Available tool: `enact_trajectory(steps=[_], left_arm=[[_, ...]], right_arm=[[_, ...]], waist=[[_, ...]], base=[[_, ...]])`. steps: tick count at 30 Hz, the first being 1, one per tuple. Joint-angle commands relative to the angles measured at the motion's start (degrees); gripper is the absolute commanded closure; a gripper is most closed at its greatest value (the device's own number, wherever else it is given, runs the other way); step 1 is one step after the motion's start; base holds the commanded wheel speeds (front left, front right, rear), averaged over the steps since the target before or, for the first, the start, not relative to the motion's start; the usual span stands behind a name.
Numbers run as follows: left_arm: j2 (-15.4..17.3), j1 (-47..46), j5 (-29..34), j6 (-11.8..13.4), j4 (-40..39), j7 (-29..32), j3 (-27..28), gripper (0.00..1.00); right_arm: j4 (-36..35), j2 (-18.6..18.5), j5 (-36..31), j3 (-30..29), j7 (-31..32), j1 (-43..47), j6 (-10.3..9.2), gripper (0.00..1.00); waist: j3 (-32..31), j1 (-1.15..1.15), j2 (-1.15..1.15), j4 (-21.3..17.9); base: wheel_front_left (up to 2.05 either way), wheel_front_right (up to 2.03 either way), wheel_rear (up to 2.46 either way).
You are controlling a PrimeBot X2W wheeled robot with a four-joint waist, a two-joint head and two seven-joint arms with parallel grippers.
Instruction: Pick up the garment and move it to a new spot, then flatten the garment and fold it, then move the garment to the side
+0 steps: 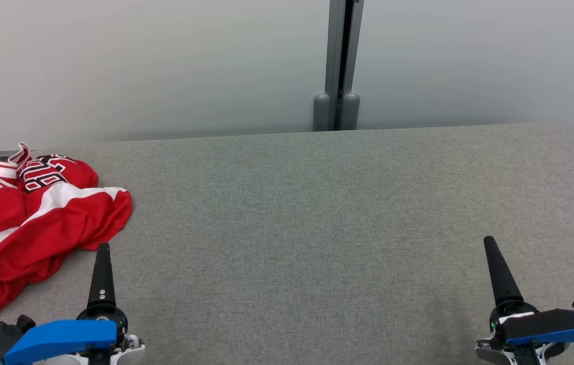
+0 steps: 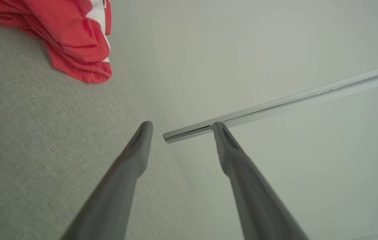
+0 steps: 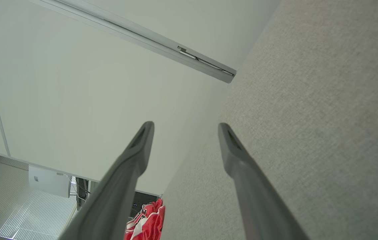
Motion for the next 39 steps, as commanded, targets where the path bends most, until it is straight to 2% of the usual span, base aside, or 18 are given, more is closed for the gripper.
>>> enact_trajectory(steps=[1, 20, 39], left_arm=[[0.5, -0.3, 2.5, 0.3, -1.7, -0.6, -0.5, 0.00], [0.6, 2.2, 26.9, 2.0, -2.9, -4.4, -5.0, 0.00], [0.6, 3.3, 40.9, 3.3, -1.4, -7.6, -7.2, 0.00]], right_arm=[[-1.6, -0.4, -2.7, 0.5, -0.6, 0.0, 0.06, 0.00], [-1.6, -0.5, -21.7, 4.2, -4.5, 0.8, 0.08, 0.00], [-1.2, -0.6, -36.3, 6.4, -7.7, 0.4, 0.11, 0.00]], waist=[[0.0, 0.00, 0.00, 0.0], [0.2, 0.00, 0.00, 0.1], [0.2, 0.00, 0.00, 0.2]], base=[[0.00, 0.00, 0.00], [0.00, 0.00, 0.00], [0.00, 0.00, 0.00]])
